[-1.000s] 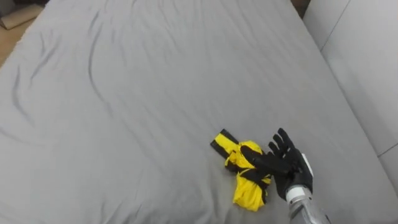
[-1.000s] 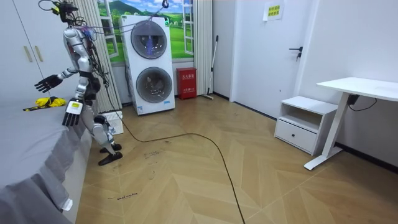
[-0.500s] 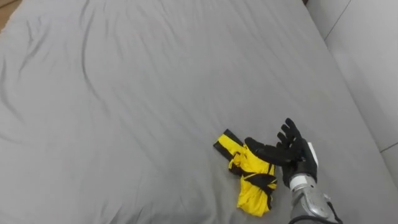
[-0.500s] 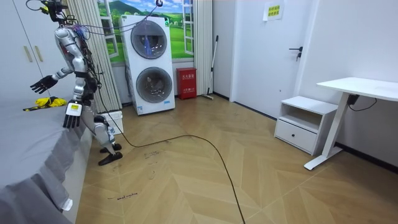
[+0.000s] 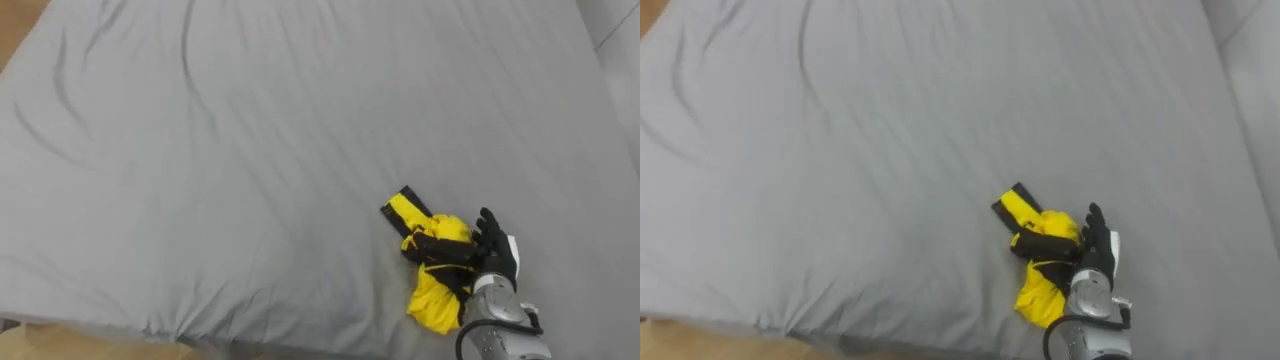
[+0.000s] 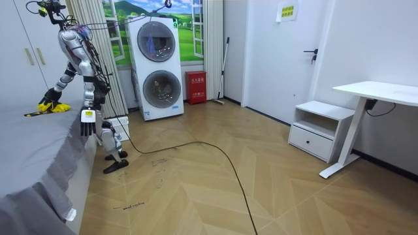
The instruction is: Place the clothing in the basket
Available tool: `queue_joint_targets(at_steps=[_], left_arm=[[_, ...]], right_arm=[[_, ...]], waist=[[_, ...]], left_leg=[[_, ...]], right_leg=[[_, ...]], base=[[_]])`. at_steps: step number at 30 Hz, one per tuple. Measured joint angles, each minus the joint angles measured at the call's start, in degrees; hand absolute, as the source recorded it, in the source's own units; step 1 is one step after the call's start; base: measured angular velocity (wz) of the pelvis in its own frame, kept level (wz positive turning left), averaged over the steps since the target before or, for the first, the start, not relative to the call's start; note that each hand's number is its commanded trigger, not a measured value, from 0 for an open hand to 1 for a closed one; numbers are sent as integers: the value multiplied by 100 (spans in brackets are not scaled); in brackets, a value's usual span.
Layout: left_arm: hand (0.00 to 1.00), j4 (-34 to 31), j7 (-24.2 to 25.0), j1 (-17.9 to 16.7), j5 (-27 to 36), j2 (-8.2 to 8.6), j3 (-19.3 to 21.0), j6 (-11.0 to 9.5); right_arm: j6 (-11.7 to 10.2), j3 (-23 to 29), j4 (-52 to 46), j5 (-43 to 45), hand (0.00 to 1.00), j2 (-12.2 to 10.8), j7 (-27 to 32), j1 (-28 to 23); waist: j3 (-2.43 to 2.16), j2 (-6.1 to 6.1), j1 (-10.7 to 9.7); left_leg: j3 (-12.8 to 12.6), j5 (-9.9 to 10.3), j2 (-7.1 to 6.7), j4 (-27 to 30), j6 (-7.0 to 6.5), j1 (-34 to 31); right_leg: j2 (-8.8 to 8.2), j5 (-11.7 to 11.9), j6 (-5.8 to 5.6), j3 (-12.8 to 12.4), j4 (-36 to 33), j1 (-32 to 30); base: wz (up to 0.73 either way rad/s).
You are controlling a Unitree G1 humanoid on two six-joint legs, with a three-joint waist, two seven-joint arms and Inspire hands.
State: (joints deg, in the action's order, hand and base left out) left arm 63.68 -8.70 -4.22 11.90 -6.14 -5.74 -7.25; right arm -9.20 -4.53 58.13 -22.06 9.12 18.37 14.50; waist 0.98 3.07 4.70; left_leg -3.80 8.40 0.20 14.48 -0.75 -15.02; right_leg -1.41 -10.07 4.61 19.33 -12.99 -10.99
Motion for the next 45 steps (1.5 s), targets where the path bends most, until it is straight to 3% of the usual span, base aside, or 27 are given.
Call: queue_joint_targets(at_steps=[4, 9, 10, 11, 18, 22, 32, 36, 42, 44, 45], left_arm=[[0, -30, 0, 29, 121, 0, -14, -11], [0, -61, -3, 59, 140, 0, -13, -25], [0, -61, -4, 59, 141, 1, -14, -25], [0, -61, -10, 60, 141, 1, -15, -25], [0, 43, -137, 93, 320, 1, -125, -23], [0, 54, -200, 99, 368, 0, -184, -22], [0, 44, -206, 121, 416, -2, -224, -17], [0, 59, -236, 115, 400, -9, -208, -17], [0, 50, -363, 2, 235, -49, -115, -21], [0, 39, -363, -61, 191, -59, -111, -26], [0, 4, -360, -131, 96, -61, -62, -23]], right_arm=[[-13, -6, 296, -2, 0, 46, 85, 33], [-197, -99, 554, 47, 0, 56, 169, 66], [-209, -100, 606, 73, 26, 56, 170, 71], [-212, -101, 654, 131, 100, 58, 171, 74], [-242, -167, 975, 436, 100, 78, 345, 96], [-243, -307, 1024, 433, 100, 261, 362, 36], [-194, -320, 1092, 399, 100, 275, 351, 24], [-47, -304, 1155, 397, 100, 151, 106, -87], [119, -202, 641, 158, 100, 168, -190, -383], [123, -53, 348, 97, 100, 169, -317, -531], [149, 56, 22, 69, 100, 169, -369, -662]], waist=[[22, 14, 31], [42, -3, 45], [43, -4, 45], [42, -5, 45], [38, 2, 32], [38, 3, 37], [35, 2, 65], [25, -10, 51], [15, -20, -27], [-6, -34, -55], [-39, -48, -101]], left_leg=[[86, -18, -11, 0, -10, -76], [143, -18, -69, -5, -10, -198], [146, -18, -71, -10, -10, -203], [149, -18, -77, -15, -10, -212], [166, -33, -92, -117, -14, -170], [222, -38, -92, -139, -13, -160], [249, -59, -88, -132, 1, -134], [287, -64, -87, -160, -7, -27], [146, -64, -87, -221, -11, 384], [69, -68, -88, -291, -18, 558], [11, -72, -89, -334, -24, 638]], right_leg=[[-17, -9, -16, 67, 36, -35], [-27, -15, -28, 136, 56, -119], [-26, -15, -29, 136, 62, -119], [-25, -17, -33, 137, 80, -119], [-32, 7, -70, 198, 136, -87], [-29, 7, -70, 222, 138, -75], [-25, 8, -68, 260, 156, -21], [-39, 8, -69, 252, 163, 79], [-51, 7, -92, 170, 241, 466], [-53, -8, -113, 100, 256, 585], [-46, -27, -132, 6, 279, 639]], base=[[12], [7], [5], [4], [0], [1], [3], [0], [-6], [-14], [-22]])
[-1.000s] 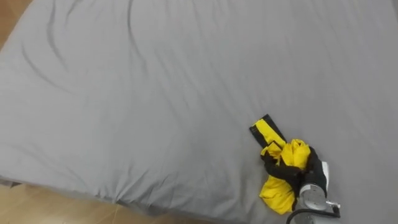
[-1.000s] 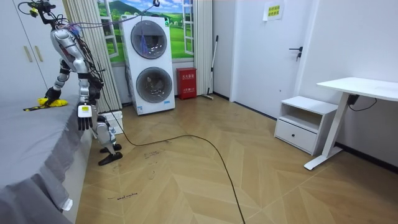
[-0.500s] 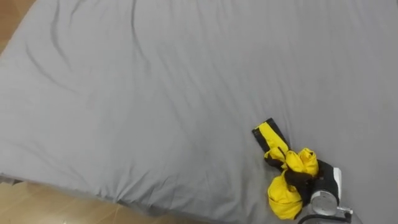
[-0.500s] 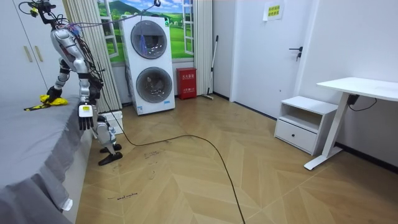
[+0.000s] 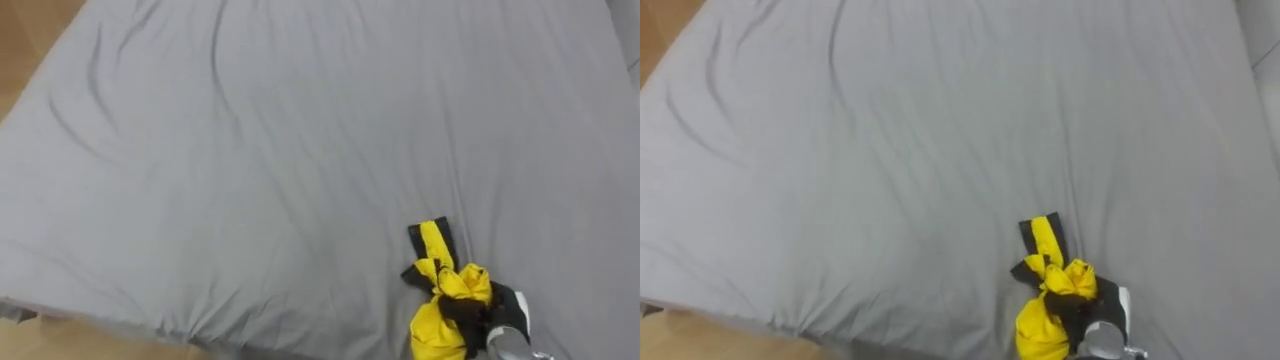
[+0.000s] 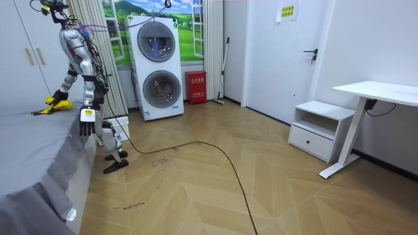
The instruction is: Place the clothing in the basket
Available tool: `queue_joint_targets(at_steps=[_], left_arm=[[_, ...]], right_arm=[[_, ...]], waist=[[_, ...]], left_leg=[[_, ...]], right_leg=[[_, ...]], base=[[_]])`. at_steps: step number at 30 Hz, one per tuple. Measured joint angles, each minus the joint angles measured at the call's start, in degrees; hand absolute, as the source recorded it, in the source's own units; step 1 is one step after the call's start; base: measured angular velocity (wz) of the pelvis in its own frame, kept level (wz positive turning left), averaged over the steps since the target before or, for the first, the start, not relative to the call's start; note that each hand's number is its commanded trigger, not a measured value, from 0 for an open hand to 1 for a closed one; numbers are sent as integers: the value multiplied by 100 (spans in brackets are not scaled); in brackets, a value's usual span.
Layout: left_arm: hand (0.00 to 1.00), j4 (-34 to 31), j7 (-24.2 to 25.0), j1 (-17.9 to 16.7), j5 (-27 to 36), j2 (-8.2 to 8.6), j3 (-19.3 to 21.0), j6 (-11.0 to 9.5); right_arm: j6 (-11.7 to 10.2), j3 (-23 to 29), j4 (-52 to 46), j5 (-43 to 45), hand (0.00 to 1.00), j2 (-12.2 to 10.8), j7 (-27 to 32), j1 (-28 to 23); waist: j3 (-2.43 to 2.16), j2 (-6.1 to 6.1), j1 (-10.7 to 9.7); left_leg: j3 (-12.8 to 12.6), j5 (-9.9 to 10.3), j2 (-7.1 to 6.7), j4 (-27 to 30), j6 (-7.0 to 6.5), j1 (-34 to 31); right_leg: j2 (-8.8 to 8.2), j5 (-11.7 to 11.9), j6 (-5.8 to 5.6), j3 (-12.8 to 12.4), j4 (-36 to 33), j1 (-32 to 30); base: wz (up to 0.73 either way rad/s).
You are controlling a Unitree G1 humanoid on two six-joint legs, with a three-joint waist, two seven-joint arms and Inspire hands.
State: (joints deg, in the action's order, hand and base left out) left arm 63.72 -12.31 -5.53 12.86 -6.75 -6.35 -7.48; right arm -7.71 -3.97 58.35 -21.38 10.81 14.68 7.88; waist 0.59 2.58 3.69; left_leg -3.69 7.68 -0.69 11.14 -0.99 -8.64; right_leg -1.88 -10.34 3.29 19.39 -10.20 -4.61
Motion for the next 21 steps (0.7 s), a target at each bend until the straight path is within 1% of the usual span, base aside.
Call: queue_joint_targets(at_steps=[2, 4, 5, 6, 7, 9, 11, 12, 13, 14, 15, 16, 17, 19, 21], left_arm=[[0, -117, 3, -165, -69, 2, 121, 6], [0, -256, 2, -314, -179, -5, 236, 44], [0, -305, 2, -379, -250, -25, 264, 72], [0, -298, 2, -394, -366, -53, 315, 101], [0, -290, 1, -402, -436, -66, 345, 104], [0, -274, -5, -392, -520, -103, 363, 123], [0, -277, 2, -380, -603, -94, 386, 165], [0, -271, 11, -361, -618, -91, 390, 240], [0, -264, 11, -360, -619, -85, 394, 301], [0, -258, 24, -393, -620, -83, 429, 406], [0, -260, 50, -427, -634, -85, 510, 477], [0, -260, 55, -430, -648, -87, 522, 500], [0, -259, 57, -443, -798, -83, 575, 554], [0, -260, 47, -463, -947, -83, 607, 662], [0, -267, 1, -485, -974, -87, 613, 806]], right_arm=[[21, 115, -526, -119, 100, 6, -56, -163], [30, 206, -989, -281, 100, 19, -82, -340], [35, 292, -1326, -325, 100, 21, -108, -493], [82, 350, -1672, -307, 100, 30, -107, -568], [96, 364, -1806, -309, 100, 37, -111, -566], [116, 492, -2323, -365, 100, 57, -122, -618], [134, 644, -2752, -398, 100, 51, -153, -754], [135, 763, -3028, -401, 100, 43, -175, -852], [135, 813, -3121, -396, 100, 44, -174, -881], [137, 933, -3267, -386, 100, 43, -179, -935], [142, 1073, -3380, -387, 100, 44, -193, -1000], [146, 1151, -3450, -388, 100, 43, -193, -1058], [160, 1276, -3548, -395, 100, 43, -197, -1147], [213, 1395, -3676, -400, 100, 42, -182, -1216], [235, 1517, -3795, -430, 100, 47, -138, -1242]], waist=[[-8, -9, -46], [-12, 3, -145], [-16, 8, -234], [-20, 22, -295], [-22, 27, -337], [-25, 42, -490], [-32, 41, -585], [-32, 42, -670], [-36, 36, -707], [-38, 33, -801], [-38, 31, -847], [-40, 26, -859], [-37, 16, -865], [-34, 14, -956], [-27, -13, -1045]], left_leg=[[-122, -2, 3, -53, -3, 149], [-190, -2, -3, -97, -3, 339], [-256, -2, -6, -160, -3, 496], [-329, -2, -4, -187, -3, 614], [-395, -2, -2, -190, -3, 661], [-631, 1, 7, -227, -2, 886], [-724, 7, 9, -258, -6, 1038], [-737, 9, 9, -269, -5, 1104], [-758, 12, 8, -282, -4, 1137], [-814, 17, 13, -284, -3, 1181], [-890, 21, 28, -285, -2, 1205], [-914, 29, 35, -286, -2, 1213], [-999, 47, 61, -297, 1, 1241], [-1072, 56, 82, -297, 7, 1253], [-1192, 71, 117, -297, 18, 1261]], right_leg=[[16, -1, -9, -161, 49, 85], [17, 5, -23, -240, 59, 229], [17, 0, -33, -301, 51, 333], [21, -5, -41, -385, 53, 417], [25, -6, -42, -434, 62, 449], [35, -7, -45, -636, 69, 562], [40, -8, -47, -771, 69, 621], [41, -13, -55, -827, 69, 674], [45, -13, -56, -869, 69, 680], [53, -13, -56, -952, 61, 683], [60, -10, -58, -1012, 49, 685], [71, -2, -59, -1045, 49, 684], [103, 10, -55, -1141, 40, 667], [126, 13, -51, -1213, 53, 651], [166, 25, -35, -1363, 42, 588]], base=[[-36], [-24], [-18], [-26], [-42], [-44], [-39], [-34], [-31], [-34], [-32], [-29], [-28], [-24], [-26]])
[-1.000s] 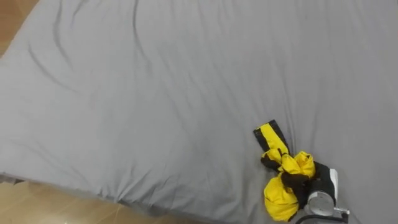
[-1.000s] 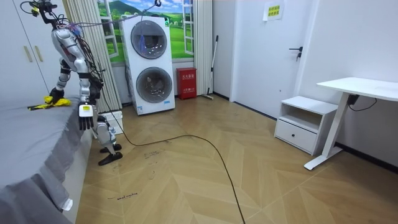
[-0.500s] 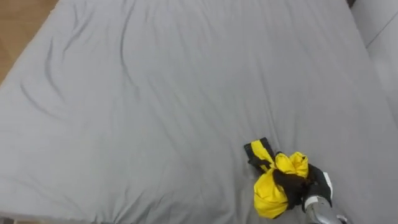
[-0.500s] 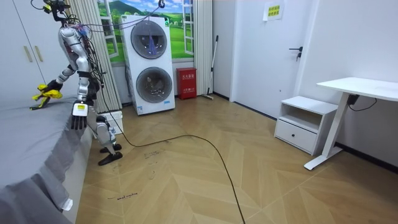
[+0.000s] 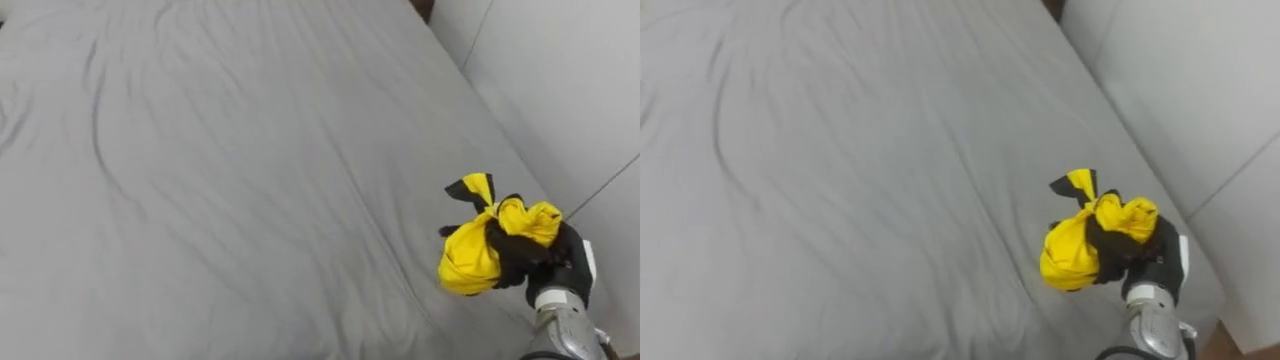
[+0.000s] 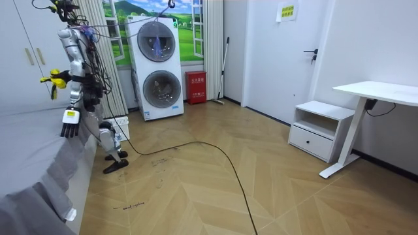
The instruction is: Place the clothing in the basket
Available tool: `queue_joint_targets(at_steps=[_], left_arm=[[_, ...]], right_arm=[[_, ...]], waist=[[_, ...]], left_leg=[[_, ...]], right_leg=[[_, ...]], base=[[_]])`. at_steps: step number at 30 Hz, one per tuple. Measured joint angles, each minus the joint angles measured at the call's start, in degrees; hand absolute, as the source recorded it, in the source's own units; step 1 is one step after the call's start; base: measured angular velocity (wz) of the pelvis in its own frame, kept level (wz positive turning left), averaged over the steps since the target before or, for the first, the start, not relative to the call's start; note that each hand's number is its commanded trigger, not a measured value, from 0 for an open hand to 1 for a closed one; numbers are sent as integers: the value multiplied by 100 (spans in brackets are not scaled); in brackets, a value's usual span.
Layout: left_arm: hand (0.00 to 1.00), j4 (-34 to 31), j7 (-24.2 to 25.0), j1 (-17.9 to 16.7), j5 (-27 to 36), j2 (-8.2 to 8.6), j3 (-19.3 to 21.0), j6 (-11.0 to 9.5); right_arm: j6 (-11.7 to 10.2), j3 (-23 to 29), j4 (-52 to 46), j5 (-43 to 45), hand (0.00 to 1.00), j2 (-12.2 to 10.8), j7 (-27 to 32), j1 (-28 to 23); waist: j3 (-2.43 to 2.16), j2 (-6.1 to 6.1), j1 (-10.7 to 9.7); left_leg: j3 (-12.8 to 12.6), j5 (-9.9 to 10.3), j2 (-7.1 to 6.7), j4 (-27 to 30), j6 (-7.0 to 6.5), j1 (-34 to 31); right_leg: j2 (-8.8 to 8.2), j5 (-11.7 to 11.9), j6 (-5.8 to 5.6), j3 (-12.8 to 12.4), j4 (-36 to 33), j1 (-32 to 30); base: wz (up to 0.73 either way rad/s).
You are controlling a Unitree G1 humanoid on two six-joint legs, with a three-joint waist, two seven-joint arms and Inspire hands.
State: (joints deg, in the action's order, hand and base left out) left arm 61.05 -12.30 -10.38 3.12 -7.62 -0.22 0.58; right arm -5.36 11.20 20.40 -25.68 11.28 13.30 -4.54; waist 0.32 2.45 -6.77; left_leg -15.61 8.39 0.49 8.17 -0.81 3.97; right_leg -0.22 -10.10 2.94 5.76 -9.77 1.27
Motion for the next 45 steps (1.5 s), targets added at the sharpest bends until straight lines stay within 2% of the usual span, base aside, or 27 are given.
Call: queue_joint_targets(at_steps=[2, 5, 8, 10, 14, 18, 20, 21, 25, 27, 29, 32, 34, 36, 38, 40, 41, 42, 45], left_arm=[[0, -34, -15, -29, -34, -11, 8, 93], [0, -89, -62, -48, -42, -8, 16, 260], [0, -102, -118, -109, -41, -10, 28, 416], [0, -101, -162, -171, -37, -1, 117, 437], [0, -101, -305, -301, 11, 18, 116, 441], [0, -94, -425, -309, 27, 20, 119, 573], [0, -75, -471, -311, 115, 15, 116, 577], [0, -77, -493, -292, 251, 10, 113, 577], [0, -4, -493, -235, 455, -11, 60, 566], [0, 51, -457, -135, 706, -16, -54, 536], [0, 134, -405, -32, 751, -27, -83, 512], [0, 344, -360, 164, 797, -39, -120, 397], [0, 360, -365, 267, 996, -61, -218, 389], [0, 355, -367, 423, 1269, -118, -349, 364], [0, 305, -323, 484, 1428, -168, -364, 305], [0, 297, -319, 566, 1509, -196, -414, 229], [0, 296, -329, 624, 1515, -193, -446, 202], [0, 295, -327, 690, 1534, -199, -448, 183], [0, 238, -294, 767, 1547, -233, -557, 118]], right_arm=[[23, 55, -128, -60, 100, -1, 42, -41], [139, 204, -346, -109, 100, -3, 64, -225], [222, 219, -578, -71, 100, -20, 32, -388], [248, 225, -548, -70, 100, -19, 28, -393], [310, 326, -404, -89, 100, -21, 27, -507], [443, 382, -260, -89, 100, -29, 84, -593], [443, 389, -233, -162, 100, -27, 110, -601], [443, 400, -218, -155, 100, -23, 133, -596], [442, 472, -19, -146, 100, 13, 232, -419], [417, 593, 229, -99, 100, 131, 284, -191], [394, 602, 439, -66, 100, 249, 298, -56], [335, 587, 673, -52, 100, 268, 353, 137], [317, 569, 798, -91, 100, 268, 443, 267], [219, 570, 1170, -114, 100, 268, 568, 619], [209, 569, 1428, -137, 100, 269, 615, 884], [199, 568, 1518, -187, 100, 268, 729, 1051], [145, 564, 1580, -286, 21, 270, 778, 1135], [89, 564, 1712, -492, 0, 289, 791, 1205], [86, 525, 2034, -922, 0, 351, 896, 1300]], waist=[[24, -51, -110], [15, -144, -190], [12, -180, -308], [11, -181, -388], [21, -168, -418], [35, -168, -491], [50, -169, -550], [29, -215, -607], [46, -297, -724], [82, -410, -782], [87, -477, -808], [86, -541, -787], [79, -588, -763], [81, -647, -743], [82, -654, -722], [82, -654, -679], [83, -653, -652], [82, -656, -588], [78, -663, -416]], left_leg=[[-32, 52, 49, 0, 7, -6], [-181, 166, 111, -1, 17, -23], [-336, 174, 180, -8, 30, -26], [-474, 180, 182, -7, 41, -22], [-777, 191, 231, 5, 60, -5], [-987, 200, 279, 8, 73, -109], [-1079, 201, 288, 40, 72, -195], [-1100, 204, 296, 69, 70, -305], [-1123, 204, 281, 130, 64, -595], [-1117, 222, 281, 268, 31, -870], [-1117, 227, 276, 337, 7, -1059], [-1110, 210, 269, 355, -21, -1330], [-1085, 199, 262, 377, -38, -1488], [-1062, 178, 266, 484, -69, -1761], [-1038, 154, 260, 529, -94, -1946], [-1008, 107, 195, 548, -118, -2113], [-993, 33, 175, 548, -130, -2186], [-943, -4, 174, 556, -131, -2248], [-819, -14, 170, 558, -129, -2340]], right_leg=[[59, 22, 15, -55, 2, -35], [157, 54, 37, -163, -13, -119], [215, 104, 56, -339, -18, -184], [251, 140, 75, -432, -14, -214], [326, 200, 89, -723, -22, -307], [395, 255, 91, -967, -119, -550], [417, 275, 92, -1049, -185, -687], [424, 294, 91, -1079, -217, -808], [447, 354, 91, -1205, -373, -1153], [435, 380, 79, -1227, -487, -1419], [423, 376, 72, -1241, -599, -1634], [425, 375, 69, -1287, -755, -1979], [410, 375, 70, -1264, -854, -2157], [362, 372, 78, -1177, -926, -2431], [337, 361, 85, -1155, -1042, -2645], [308, 339, 87, -1144, -1157, -2836], [277, 329, 88, -1115, -1203, -2921], [240, 335, 102, -1024, -1197, -2960], [236, 321, 115, -958, -1180, -3006]], base=[[-20], [-21], [-30], [-33], [-35], [-34], [-27], [-22], [-20], [-13], [-4], [-6], [5], [15], [14], [15], [17], [18], [22]])
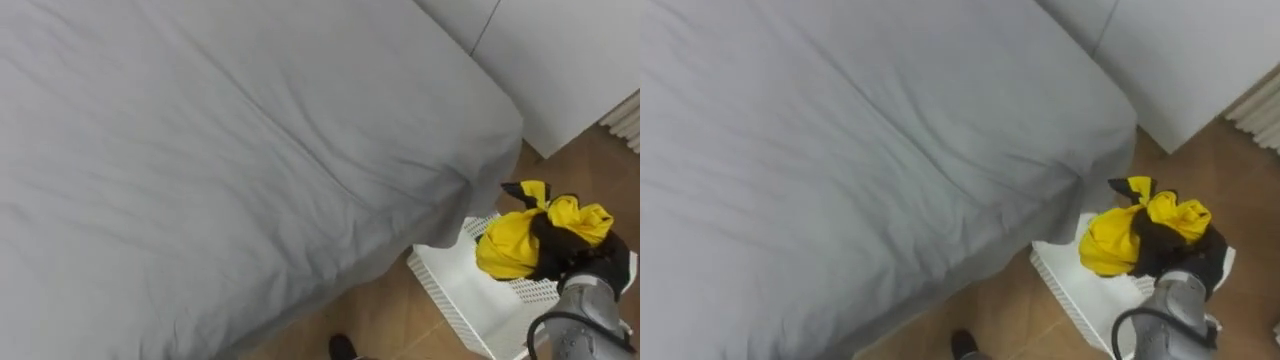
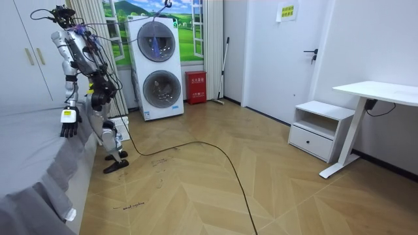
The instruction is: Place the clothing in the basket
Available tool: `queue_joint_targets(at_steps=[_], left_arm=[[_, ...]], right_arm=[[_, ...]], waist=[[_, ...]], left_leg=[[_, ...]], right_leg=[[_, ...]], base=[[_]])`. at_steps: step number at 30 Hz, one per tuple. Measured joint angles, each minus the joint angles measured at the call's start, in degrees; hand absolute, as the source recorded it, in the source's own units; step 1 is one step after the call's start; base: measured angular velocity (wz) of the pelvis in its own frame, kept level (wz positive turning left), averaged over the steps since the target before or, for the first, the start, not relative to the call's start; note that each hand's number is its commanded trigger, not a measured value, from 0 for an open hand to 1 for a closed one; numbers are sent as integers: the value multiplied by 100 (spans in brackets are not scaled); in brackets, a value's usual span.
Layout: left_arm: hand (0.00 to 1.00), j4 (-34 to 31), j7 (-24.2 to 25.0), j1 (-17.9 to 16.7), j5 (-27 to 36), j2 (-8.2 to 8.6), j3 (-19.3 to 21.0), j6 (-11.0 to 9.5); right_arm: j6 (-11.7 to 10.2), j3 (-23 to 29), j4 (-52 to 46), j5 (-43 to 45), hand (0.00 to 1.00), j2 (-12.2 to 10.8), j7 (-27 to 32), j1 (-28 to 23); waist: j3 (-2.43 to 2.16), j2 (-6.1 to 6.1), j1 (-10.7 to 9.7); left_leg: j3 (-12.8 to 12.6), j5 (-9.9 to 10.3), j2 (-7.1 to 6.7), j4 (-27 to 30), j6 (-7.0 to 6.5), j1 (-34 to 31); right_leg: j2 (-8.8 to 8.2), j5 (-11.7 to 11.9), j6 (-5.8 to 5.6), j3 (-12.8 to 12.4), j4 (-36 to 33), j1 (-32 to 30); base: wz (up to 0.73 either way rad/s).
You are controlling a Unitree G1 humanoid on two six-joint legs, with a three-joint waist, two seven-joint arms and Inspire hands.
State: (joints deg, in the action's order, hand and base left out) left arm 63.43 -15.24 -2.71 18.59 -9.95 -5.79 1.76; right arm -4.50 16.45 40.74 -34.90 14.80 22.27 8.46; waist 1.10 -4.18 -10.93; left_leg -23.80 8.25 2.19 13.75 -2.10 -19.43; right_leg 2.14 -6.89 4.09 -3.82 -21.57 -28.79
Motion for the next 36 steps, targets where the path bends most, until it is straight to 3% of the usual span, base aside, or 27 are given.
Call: queue_joint_targets(at_steps=[6, 13, 36], left_arm=[[0, -64, 51, 91, 5, -4, -209, -123], [0, -176, 51, 100, -1, -15, -452, -230], [0, -406, -27, -12, 446, -35, -577, -380]], right_arm=[[-49, -223, 414, -288, 0, 99, 233, 55], [-120, -402, 439, -301, 0, 157, 399, 134], [-369, -412, 421, -11, 0, 355, 800, 217]], waist=[[-1, -35, 186], [0, -43, 211], [10, -30, 228]], left_leg=[[230, -98, -75, -26, -2, -105], [392, -135, -145, -24, -47, -228], [390, -139, -208, -6, -54, -313]], right_leg=[[-112, -34, 36, 254, -28, -41], [-272, -183, 6, 422, -237, -191], [-358, -332, 9, 468, -446, -352]], base=[[19], [19], [1]])
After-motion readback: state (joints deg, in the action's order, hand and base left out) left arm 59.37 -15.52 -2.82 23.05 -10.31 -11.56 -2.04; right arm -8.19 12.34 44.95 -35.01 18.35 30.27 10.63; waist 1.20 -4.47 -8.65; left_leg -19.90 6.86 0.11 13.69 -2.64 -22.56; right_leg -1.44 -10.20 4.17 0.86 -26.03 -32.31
